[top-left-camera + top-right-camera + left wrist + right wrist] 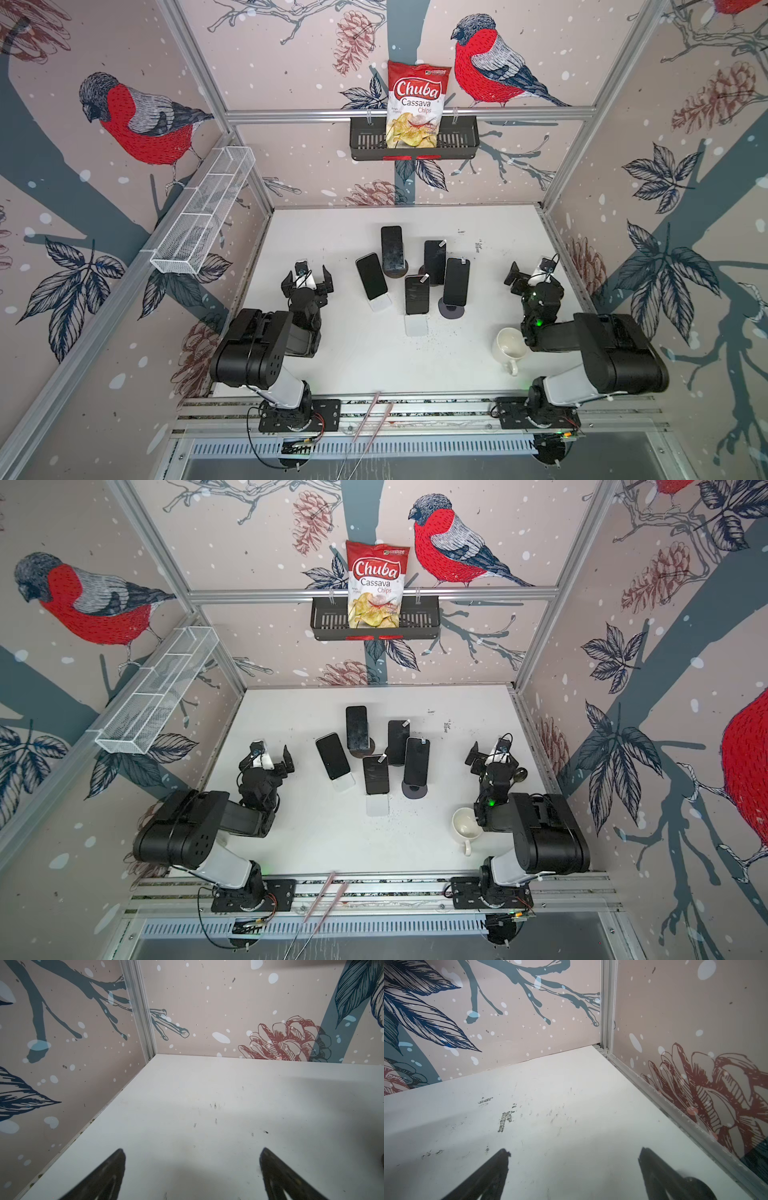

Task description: Remove the phone from the phone stand

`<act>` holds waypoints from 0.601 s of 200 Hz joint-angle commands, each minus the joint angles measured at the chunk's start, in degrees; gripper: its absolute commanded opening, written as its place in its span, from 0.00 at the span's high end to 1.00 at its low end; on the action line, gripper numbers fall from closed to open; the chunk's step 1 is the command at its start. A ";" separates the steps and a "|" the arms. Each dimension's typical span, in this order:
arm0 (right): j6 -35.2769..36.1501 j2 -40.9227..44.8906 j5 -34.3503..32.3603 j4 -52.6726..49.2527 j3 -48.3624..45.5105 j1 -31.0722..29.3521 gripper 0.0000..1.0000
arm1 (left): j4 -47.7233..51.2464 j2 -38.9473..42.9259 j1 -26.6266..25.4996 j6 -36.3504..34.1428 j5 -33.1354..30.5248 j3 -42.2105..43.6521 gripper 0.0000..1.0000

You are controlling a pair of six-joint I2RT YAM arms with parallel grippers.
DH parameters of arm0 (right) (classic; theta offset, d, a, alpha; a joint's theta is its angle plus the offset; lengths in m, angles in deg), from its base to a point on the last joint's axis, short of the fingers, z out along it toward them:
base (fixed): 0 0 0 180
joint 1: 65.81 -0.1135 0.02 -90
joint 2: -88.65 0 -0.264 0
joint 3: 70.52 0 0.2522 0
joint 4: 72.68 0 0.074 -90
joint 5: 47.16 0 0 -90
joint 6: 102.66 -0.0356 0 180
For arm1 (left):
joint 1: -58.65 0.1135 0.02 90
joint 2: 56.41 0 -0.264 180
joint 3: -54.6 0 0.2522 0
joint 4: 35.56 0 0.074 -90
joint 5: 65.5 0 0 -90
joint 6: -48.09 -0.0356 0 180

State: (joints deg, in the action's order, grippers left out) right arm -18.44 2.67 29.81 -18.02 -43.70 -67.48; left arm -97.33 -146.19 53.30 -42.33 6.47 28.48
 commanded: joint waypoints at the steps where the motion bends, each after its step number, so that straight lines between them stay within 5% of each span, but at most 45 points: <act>1: 0.35 0.03 -0.15 0.77 0.04 -0.09 0.01 | -2.06 0.02 0.07 -0.28 0.10 -0.21 0.01; 120: 0.33 0.06 -0.15 0.76 0.08 -0.09 0.01 | -1.74 0.00 0.20 -0.19 0.54 -0.29 0.01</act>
State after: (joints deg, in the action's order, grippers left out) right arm -18.44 2.67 29.81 -18.02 -43.70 -67.48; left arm -97.33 -146.19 53.37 -42.33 6.50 28.48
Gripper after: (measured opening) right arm 0.993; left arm 0.993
